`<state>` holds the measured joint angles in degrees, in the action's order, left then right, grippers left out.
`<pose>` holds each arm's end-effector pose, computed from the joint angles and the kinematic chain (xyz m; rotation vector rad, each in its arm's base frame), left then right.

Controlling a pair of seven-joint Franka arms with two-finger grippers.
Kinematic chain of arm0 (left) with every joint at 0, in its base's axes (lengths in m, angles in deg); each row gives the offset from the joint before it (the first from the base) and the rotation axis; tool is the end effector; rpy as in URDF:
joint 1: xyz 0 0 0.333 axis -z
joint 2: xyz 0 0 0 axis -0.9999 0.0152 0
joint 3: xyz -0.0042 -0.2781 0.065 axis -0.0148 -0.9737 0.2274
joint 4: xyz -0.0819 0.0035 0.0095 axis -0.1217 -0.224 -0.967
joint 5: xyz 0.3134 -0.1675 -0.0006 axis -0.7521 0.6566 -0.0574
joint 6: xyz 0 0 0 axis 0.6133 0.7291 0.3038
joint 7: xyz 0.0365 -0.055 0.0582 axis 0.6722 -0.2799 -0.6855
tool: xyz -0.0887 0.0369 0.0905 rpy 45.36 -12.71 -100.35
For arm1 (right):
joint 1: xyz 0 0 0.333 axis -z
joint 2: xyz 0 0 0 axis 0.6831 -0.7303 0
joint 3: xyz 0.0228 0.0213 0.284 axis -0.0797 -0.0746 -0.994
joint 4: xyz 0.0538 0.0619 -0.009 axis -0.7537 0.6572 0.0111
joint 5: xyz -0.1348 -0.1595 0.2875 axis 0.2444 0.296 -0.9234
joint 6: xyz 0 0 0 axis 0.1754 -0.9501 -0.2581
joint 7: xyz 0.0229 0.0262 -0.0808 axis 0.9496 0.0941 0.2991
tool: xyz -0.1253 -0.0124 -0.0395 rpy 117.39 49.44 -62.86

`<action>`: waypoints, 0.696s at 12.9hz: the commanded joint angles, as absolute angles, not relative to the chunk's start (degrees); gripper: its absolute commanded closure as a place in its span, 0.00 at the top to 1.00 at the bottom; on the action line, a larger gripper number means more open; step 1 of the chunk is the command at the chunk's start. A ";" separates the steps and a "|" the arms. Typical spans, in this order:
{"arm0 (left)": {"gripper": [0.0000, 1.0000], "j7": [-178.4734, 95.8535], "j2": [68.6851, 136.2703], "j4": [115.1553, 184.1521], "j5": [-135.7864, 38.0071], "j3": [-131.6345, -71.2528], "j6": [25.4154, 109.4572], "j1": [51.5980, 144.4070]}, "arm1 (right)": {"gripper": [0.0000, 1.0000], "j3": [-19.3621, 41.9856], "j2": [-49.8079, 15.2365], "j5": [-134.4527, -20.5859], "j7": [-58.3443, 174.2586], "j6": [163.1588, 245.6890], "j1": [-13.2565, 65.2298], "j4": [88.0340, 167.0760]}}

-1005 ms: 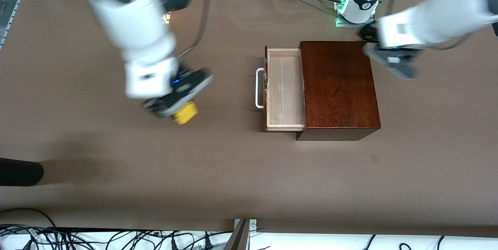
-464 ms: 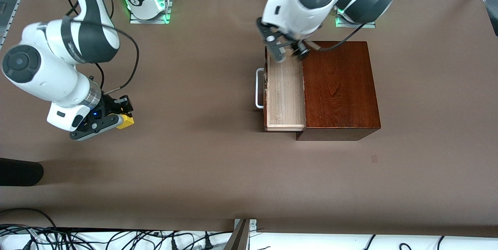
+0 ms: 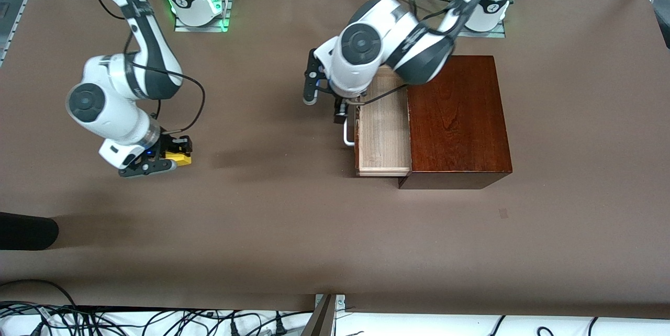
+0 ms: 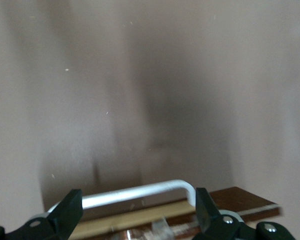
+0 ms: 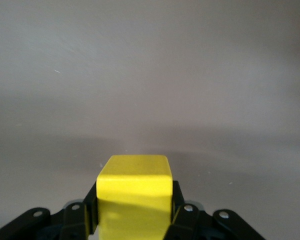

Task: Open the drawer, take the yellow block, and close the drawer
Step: 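Set the cube down with the right gripper while the left gripper pushes the drawer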

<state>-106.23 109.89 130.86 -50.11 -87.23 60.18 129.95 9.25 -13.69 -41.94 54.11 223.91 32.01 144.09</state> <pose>0.4591 -0.4647 0.3276 1.9109 -2.2720 -0.0758 0.5589 0.0766 0.2538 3.1298 0.2220 -0.0097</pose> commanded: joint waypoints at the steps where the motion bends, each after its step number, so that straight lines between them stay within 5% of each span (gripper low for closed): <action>1: 1.00 -109.64 113.50 128.34 -57.59 -86.72 60.66 132.45 | 0.00 8.06 -15.96 -42.78 51.43 230.64 33.59 147.80; 6: 1.00 -108.93 114.12 130.62 -68.86 -85.59 56.65 132.02 | 0.04 7.97 -20.89 -42.78 48.88 235.40 33.59 148.85; 7: 1.00 -108.93 114.03 130.54 -70.96 -85.32 54.45 131.93 | 0.38 7.97 -20.98 -42.70 49.84 235.40 33.59 148.86; 8: 1.00 -108.93 113.60 130.54 -73.24 -85.23 52.42 131.76 | 0.88 7.97 -20.81 -42.61 50.37 235.23 33.59 148.86; 9: 1.00 -108.76 113.59 130.54 -74.13 -85.23 49.62 131.49 | 1.00 7.97 -20.19 -42.52 51.51 234.88 33.59 148.68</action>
<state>-106.95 114.17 130.24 -69.38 -86.58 55.21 132.37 8.99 -20.66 -41.98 49.60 233.87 32.52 148.14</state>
